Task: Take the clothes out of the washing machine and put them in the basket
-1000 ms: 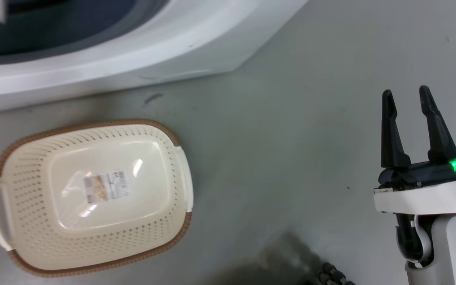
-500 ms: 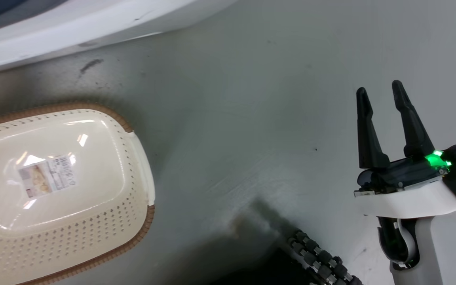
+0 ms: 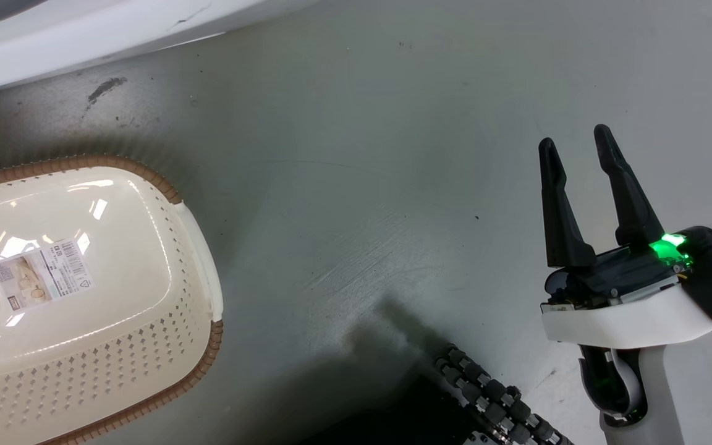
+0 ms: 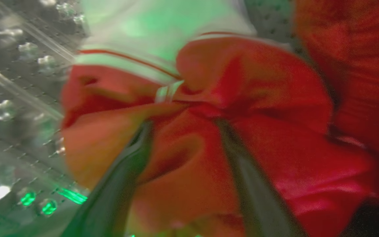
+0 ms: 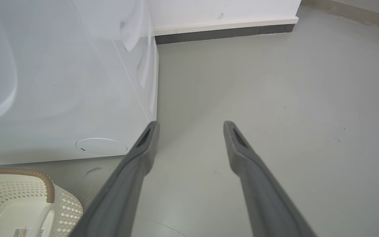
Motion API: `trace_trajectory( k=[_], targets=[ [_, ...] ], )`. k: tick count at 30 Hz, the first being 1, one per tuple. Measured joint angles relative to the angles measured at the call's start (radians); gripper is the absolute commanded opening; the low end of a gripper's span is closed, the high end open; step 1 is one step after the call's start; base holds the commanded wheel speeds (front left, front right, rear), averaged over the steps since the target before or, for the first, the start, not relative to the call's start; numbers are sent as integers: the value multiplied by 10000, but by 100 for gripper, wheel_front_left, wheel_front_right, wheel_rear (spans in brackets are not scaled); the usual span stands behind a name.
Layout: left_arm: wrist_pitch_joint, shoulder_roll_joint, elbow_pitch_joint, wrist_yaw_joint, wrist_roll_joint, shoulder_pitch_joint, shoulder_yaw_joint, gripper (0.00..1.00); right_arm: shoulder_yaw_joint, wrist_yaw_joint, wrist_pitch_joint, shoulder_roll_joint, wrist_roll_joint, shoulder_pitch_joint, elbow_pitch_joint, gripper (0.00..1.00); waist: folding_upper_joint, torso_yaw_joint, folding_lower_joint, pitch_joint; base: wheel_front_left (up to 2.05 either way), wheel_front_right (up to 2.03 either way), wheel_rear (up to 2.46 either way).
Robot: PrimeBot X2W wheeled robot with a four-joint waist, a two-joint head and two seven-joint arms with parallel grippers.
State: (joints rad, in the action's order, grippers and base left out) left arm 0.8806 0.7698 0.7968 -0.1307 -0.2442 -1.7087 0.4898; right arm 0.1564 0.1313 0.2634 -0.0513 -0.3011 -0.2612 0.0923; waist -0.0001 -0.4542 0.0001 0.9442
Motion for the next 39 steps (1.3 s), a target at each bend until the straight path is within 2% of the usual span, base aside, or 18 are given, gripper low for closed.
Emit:
trace_trajectory(
  k=[3,4,5,6,12,16,22,28,39],
  targets=[
    [92,4,21,0,-102,-18,15,100,-33,-2,0,0,4,13,17,100,0,24,-1,30,0,0,0],
    [130,2,19,0,-153,-22,25,97,-31,0,0,0,21,15,21,100,0,32,-1,38,0,0,0],
    [148,-6,19,0,-199,-27,46,45,-33,0,0,2,29,17,40,100,0,40,-1,46,0,0,0],
    [224,-12,8,0,-326,-31,107,0,-42,0,0,2,29,18,56,100,0,50,-1,54,0,0,0],
    [-146,58,-132,0,-596,-81,249,0,-67,0,0,2,67,-25,88,100,0,98,-1,101,0,0,0],
    [-924,88,-104,0,-698,-22,234,0,-84,-2,0,2,148,-159,52,100,0,112,-1,18,0,0,0],
    [-2947,-343,96,79,-980,486,153,0,-516,0,0,4,430,-268,-2,100,0,412,-1,-397,0,0,0],
    [-5728,-895,522,293,-1256,1457,-59,0,-1060,-2,-2,8,755,-322,-211,100,0,863,-1,-1022,0,0,0],
    [-10638,-2368,1494,696,-2136,4068,-616,0,-1645,-2,0,12,1701,-28,-577,100,0,1769,-2,-2644,0,0,0]
  ],
)
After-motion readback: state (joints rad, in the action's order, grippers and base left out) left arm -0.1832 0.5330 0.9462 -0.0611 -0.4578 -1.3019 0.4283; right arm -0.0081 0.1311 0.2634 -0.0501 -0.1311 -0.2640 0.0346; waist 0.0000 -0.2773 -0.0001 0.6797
